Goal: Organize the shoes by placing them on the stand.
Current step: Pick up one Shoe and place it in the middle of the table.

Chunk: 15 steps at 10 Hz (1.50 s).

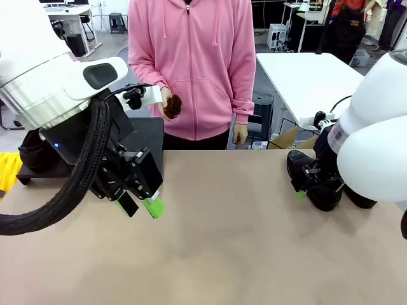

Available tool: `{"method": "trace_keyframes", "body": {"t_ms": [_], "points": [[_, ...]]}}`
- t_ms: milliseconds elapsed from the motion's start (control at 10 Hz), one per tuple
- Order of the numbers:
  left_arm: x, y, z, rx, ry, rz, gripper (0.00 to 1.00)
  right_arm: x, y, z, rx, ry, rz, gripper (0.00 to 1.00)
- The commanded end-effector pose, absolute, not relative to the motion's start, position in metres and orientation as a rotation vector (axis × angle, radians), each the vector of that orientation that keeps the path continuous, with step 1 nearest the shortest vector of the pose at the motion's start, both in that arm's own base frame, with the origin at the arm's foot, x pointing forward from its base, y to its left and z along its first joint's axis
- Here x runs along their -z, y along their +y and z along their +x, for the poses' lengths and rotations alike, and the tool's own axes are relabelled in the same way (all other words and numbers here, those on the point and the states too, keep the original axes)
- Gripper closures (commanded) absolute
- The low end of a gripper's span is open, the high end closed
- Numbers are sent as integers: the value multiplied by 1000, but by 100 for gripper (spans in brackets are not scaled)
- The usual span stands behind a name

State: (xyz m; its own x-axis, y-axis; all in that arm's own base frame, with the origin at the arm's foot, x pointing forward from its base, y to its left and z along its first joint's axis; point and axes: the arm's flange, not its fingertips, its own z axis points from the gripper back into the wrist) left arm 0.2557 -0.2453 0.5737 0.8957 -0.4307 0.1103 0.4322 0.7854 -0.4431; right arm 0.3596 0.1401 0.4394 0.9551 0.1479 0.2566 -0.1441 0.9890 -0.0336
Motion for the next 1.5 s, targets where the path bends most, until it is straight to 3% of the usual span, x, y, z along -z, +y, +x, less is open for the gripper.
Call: {"method": "trace_keyframes", "body": {"t_ms": [0,400,1200,1300,1400], "points": [[-576,-245,254,463,4,-496,43,-438,149,356,-107,-259,-8,0],[-576,-245,254,463,4,-496,43,-435,146,370,-132,-214,-28,0],[-576,-245,254,463,4,-496,43,-422,88,519,-214,-143,-67,0],[-576,-245,254,463,4,-496,43,-419,85,532,-88,-111,-31,0],[-576,-245,254,463,4,-496,43,-422,95,501,-168,-169,-60,0]]}}
